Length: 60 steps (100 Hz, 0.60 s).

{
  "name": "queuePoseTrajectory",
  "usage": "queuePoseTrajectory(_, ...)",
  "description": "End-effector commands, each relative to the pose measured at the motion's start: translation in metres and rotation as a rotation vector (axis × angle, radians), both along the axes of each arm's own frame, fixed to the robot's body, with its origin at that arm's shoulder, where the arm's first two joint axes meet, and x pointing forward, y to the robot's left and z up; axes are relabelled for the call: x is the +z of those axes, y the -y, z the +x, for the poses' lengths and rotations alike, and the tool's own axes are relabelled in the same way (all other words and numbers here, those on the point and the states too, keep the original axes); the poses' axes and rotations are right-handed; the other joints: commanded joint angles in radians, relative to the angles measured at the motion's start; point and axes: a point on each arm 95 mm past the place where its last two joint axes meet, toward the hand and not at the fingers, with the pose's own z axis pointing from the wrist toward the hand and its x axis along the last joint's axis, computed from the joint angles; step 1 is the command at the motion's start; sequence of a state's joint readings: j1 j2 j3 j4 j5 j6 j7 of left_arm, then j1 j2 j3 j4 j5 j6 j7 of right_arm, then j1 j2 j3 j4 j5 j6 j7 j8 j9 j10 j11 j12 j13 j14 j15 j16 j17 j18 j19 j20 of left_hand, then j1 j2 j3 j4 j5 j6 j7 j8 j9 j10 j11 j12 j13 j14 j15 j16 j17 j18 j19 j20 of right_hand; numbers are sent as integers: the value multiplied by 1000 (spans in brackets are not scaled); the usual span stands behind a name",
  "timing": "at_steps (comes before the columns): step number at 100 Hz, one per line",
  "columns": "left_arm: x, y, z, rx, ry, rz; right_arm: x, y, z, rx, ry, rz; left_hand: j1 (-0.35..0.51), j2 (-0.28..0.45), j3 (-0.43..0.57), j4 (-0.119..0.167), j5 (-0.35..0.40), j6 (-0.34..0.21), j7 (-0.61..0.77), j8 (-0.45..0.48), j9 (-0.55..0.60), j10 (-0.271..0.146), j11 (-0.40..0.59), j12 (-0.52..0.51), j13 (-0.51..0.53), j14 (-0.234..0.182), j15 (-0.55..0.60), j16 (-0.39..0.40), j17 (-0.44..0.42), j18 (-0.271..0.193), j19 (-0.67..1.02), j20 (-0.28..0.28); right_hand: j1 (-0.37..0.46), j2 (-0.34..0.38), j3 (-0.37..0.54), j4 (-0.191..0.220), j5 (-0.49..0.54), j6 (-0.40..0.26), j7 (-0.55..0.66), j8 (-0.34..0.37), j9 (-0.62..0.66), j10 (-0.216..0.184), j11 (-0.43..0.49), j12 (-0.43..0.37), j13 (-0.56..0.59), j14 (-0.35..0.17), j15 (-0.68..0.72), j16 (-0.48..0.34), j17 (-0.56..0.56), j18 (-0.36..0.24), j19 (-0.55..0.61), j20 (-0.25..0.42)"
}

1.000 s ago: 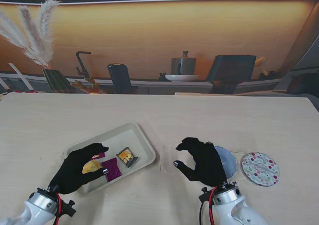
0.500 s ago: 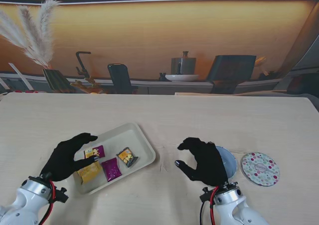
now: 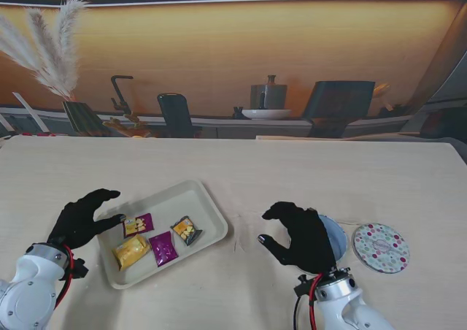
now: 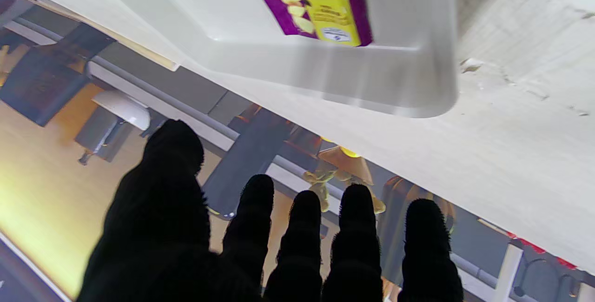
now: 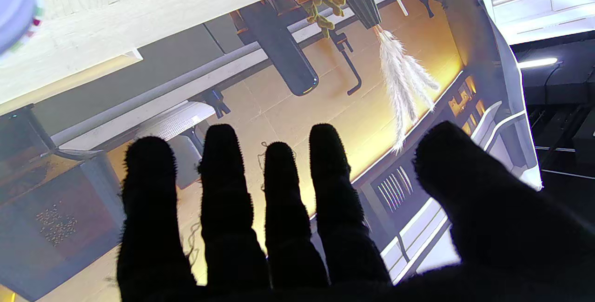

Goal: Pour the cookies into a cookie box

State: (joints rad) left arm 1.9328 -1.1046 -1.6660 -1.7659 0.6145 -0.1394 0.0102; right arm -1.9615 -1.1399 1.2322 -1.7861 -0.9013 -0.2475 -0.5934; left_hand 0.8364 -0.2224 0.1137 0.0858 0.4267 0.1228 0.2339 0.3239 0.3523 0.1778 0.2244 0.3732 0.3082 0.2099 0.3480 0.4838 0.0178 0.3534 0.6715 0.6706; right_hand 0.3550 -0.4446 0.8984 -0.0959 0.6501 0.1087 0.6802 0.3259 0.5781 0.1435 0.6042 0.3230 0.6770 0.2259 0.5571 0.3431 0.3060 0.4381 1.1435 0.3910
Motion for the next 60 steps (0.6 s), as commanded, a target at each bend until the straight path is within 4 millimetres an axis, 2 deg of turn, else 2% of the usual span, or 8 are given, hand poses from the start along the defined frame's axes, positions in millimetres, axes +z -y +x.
queuePoseTrajectory(1, -6, -2, 3, 17, -37, 3, 1, -3, -1, 6, -7, 3, 8, -32, 8, 12, -33, -5, -4, -2, -30, -26, -6, 18, -6, -2, 10, 32, -13, 14, 21, 30, -18, -4, 3, 26, -5, -24, -3, -21, 23, 4, -13, -2, 30, 30, -1, 0, 1, 20, -2, 15)
queuePoseTrajectory(10, -11, -6, 8, 32, -71, 42, 0, -3, -1, 10, -13, -3, 5, -35, 13, 12, -38, -6, -3, -2, -32, -28, -5, 20, -4, -11, 14, 36, -11, 13, 29, 35, -18, -2, 2, 26, -4, -25, -4, -22, 27, 4, -13, -2, 31, 32, -1, 0, 1, 20, -2, 15)
queuePoseTrajectory(36, -17, -20, 16, 88, -122, 100, 0, -3, 0, 16, -13, -6, 0, -71, 43, 10, -49, -1, 3, -2, -31, -27, 5, 31, -1, -3, 33, 55, -6, 15, 71, 61, -17, -2, 3, 26, 0, -27, -3, -23, 36, 4, -16, -3, 34, 32, -1, 0, 1, 20, -3, 16)
queuePoseTrajectory(60, -20, -30, 25, 124, -181, 172, 1, -3, -3, 16, -6, -6, -19, -90, 84, -3, -58, 5, 7, -2, -28, -25, 28, 60, 8, 3, 82, 98, -1, 17, 140, 99, -17, 1, 3, 26, 9, -27, -2, -23, 51, 4, -18, -4, 42, 32, 0, -1, 6, 20, -2, 16)
